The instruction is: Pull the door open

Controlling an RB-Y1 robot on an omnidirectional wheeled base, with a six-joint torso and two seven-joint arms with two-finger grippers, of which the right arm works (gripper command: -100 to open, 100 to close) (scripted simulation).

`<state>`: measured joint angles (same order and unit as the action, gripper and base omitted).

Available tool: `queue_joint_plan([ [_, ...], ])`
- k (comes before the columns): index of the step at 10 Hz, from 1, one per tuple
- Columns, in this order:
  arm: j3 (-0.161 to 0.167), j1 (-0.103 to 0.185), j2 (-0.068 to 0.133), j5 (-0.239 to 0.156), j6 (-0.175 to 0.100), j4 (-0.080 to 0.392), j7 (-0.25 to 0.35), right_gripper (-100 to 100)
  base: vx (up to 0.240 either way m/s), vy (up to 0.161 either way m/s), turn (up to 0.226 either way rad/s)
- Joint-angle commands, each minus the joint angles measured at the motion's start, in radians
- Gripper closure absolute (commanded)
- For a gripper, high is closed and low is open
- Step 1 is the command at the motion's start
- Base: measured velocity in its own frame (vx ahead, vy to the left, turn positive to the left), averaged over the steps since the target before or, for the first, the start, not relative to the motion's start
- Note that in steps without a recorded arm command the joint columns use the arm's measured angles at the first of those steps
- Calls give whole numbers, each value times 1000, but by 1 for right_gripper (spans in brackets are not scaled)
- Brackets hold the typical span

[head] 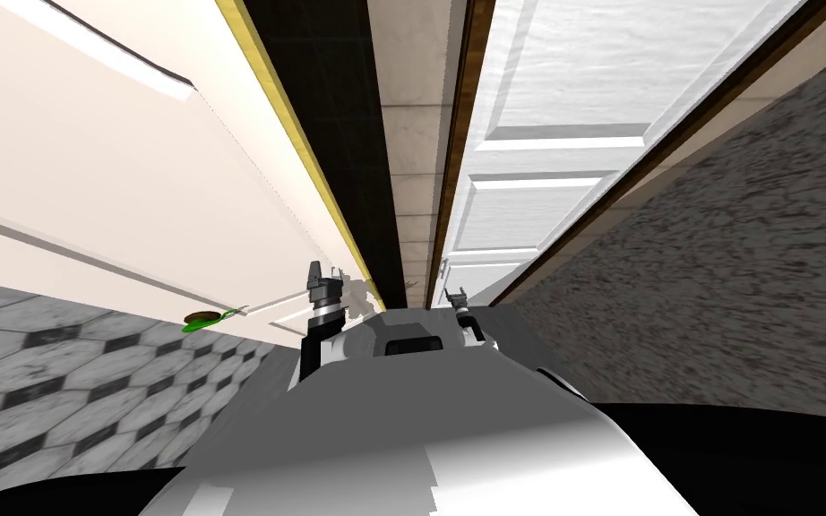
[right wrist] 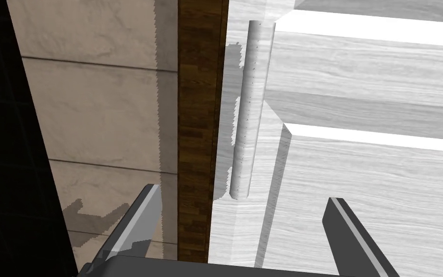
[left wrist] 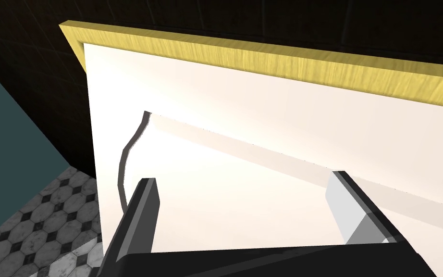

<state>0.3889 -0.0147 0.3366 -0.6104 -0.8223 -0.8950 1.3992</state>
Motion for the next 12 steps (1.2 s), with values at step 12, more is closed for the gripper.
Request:
queue_joint_plan([
  [12,-22,2,66,-52,-66,138,129,-100,134,12,85],
])
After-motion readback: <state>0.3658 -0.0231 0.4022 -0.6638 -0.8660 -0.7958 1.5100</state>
